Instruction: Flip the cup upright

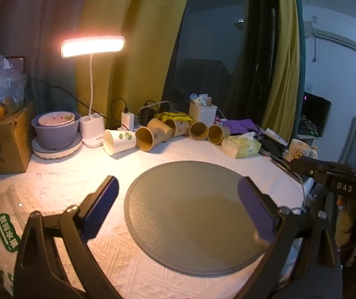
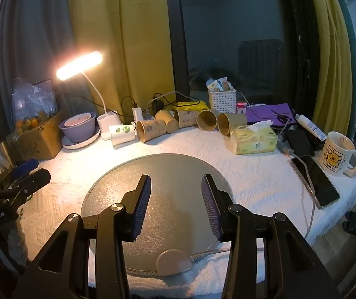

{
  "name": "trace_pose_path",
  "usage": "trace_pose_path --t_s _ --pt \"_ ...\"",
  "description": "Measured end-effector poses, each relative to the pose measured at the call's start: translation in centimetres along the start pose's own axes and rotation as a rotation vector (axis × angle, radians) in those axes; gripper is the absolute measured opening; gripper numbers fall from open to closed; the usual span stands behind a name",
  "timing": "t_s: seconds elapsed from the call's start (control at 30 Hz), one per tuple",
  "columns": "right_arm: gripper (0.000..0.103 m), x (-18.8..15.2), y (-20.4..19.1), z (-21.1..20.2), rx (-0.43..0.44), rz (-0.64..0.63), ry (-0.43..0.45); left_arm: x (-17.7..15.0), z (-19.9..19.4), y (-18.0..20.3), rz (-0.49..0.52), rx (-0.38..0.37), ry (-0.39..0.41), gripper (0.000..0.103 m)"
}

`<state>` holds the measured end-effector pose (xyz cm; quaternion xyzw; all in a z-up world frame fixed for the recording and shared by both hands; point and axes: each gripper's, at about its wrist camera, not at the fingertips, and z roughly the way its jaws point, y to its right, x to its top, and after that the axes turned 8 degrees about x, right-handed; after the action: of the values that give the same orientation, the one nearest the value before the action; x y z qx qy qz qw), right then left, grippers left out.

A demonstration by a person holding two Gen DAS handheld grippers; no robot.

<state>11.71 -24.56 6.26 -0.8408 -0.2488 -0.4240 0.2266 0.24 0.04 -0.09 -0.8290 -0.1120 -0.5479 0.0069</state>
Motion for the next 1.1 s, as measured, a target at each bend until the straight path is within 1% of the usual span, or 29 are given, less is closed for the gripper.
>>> trace_pose_path --t_s 0.57,1.1 --pt "0.045 -0.29 0.12 0.04 -0.004 -0.008 0.002 -0.02 -0.83 0.81 0.008 0.000 0.015 0.097" --pt "0.045 -0.32 0.04 0.00 -0.003 -0.010 0.004 0.32 -0.73 0.76 0.007 -0.026 0.013 0.097"
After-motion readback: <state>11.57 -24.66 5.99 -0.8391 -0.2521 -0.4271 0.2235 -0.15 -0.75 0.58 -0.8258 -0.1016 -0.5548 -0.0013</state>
